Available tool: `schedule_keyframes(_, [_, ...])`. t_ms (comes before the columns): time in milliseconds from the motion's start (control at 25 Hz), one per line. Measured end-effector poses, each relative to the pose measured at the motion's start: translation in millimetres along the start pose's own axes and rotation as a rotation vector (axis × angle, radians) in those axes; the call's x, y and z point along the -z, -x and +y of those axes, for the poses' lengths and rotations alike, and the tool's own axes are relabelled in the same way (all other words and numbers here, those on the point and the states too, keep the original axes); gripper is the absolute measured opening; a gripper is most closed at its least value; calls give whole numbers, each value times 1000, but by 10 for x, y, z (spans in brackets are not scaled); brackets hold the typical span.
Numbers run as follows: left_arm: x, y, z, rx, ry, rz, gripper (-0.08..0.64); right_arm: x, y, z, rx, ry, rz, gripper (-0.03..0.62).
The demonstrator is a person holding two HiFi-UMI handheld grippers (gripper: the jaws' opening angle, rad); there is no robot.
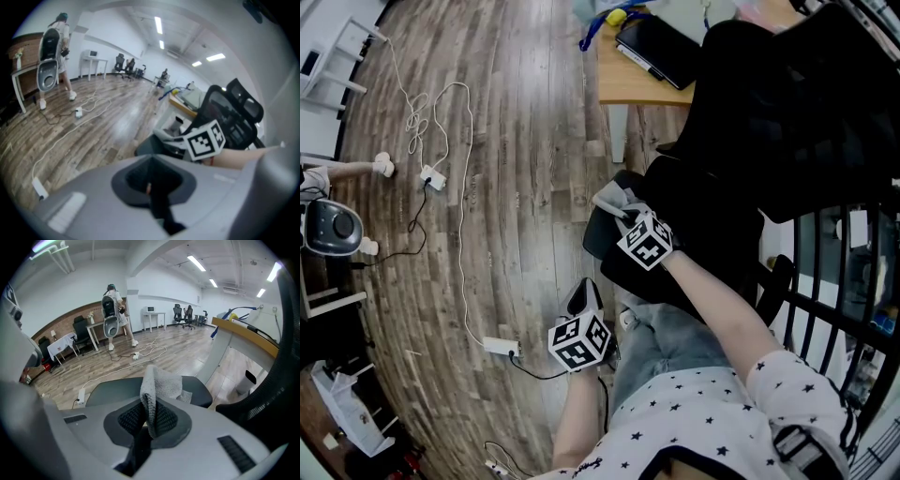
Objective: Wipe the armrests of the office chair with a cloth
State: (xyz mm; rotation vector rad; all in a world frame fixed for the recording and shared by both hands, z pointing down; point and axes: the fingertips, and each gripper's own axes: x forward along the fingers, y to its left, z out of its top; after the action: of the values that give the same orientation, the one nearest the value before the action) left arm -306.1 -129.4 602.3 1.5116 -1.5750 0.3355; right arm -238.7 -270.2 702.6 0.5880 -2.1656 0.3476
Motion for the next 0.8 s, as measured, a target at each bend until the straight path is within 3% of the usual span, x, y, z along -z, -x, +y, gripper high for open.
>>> schedule_keyframes(800, [63,89,-4,-4,7,-6,8,34,-2,570,-106,58,16,26])
